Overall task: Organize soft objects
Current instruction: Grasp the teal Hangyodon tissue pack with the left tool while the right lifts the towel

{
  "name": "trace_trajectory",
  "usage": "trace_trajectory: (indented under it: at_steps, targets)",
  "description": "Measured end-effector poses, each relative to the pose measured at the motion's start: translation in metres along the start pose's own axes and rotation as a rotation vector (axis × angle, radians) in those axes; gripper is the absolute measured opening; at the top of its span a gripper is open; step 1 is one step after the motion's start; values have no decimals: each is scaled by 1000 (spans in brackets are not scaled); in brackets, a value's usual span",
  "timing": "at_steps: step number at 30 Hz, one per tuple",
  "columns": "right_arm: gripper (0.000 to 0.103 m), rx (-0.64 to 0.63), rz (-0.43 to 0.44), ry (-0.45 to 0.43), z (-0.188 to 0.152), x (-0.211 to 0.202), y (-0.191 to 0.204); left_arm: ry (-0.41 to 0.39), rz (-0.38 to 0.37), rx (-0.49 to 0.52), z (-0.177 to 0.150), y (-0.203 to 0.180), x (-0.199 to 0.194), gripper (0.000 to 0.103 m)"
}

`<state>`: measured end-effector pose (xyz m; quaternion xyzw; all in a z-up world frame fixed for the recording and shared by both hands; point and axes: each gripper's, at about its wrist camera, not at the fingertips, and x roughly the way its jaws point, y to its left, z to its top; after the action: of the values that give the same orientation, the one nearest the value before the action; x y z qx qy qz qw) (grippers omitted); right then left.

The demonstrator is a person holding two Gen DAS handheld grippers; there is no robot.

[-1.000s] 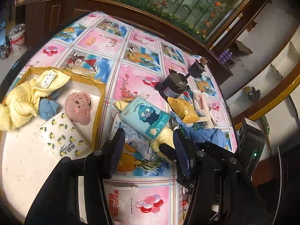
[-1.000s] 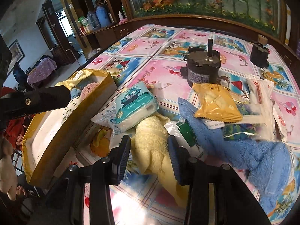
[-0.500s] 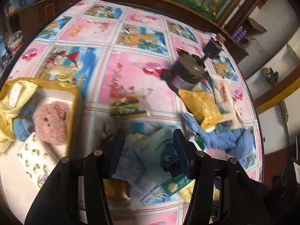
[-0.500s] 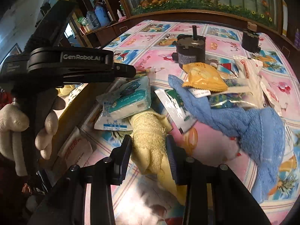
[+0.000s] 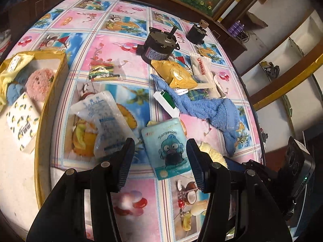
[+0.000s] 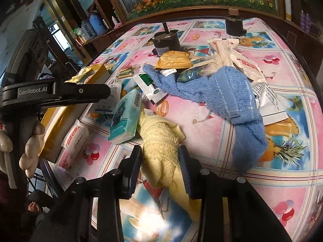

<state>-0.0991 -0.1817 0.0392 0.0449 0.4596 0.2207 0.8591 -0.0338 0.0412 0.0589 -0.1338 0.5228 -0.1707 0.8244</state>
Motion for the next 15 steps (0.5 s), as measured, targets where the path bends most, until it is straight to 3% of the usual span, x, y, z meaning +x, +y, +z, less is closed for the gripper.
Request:
trace_trajectory:
  at_steps: [4,8,12,15]
  targets:
    - [39,9,-2,-7,-7,-7,-7,-10,33,16,-10,-15,14,53]
    - [39,-3,-21,-11,-12,-12,-11,33,59,61,-13,-34,39,53]
    - [39,-30,-33,-4,-13,-14,-12,44,146,128,-17,-47,60,53]
    - [40,-57,-33,-2,-13,-14,-10,12,166,182,-22,-51,60,54]
